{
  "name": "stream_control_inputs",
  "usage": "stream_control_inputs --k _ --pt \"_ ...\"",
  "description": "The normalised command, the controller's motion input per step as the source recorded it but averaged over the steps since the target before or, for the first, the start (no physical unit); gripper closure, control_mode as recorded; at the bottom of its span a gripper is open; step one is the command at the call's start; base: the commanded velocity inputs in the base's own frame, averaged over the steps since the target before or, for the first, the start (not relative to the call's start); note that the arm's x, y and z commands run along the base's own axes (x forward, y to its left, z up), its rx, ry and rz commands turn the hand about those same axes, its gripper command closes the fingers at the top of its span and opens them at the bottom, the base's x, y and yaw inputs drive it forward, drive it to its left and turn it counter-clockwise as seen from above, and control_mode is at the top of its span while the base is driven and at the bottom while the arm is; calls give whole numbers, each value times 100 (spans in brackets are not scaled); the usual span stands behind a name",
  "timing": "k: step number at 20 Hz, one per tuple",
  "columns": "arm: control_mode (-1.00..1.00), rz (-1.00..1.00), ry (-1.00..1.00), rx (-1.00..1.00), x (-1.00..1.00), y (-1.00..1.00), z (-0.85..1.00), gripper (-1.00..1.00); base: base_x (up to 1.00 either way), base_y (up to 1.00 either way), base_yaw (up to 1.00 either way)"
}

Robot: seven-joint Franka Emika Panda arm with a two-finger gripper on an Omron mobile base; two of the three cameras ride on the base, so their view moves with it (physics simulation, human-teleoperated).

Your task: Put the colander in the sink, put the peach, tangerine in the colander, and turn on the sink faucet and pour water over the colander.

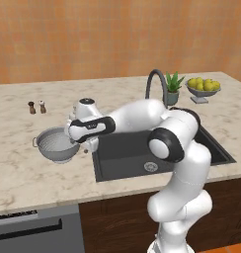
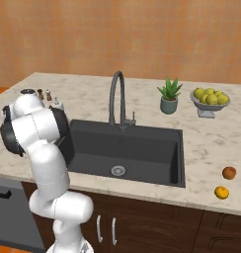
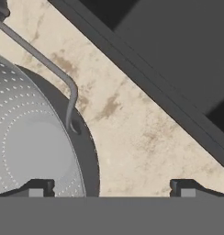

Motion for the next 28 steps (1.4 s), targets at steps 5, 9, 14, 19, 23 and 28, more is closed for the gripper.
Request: stream_control_inputs --k 5,9,14,19,23,28 --pt "-100 0 0 0 28 10 -4 -100 0 0 0" --pt "-100 0 6 -1 20 14 -15 -100 0 0 0" --pt "-100 0 12 -4 19 15 -28 -100 0 0 0" --pt "-100 0 10 -7 -3 1 -33 100 0 0 0" --pt "-100 0 1 -8 -40 -7 -15 100 0 0 0" --pt "-100 -9 -16 1 -58 -35 7 100 0 0 0"
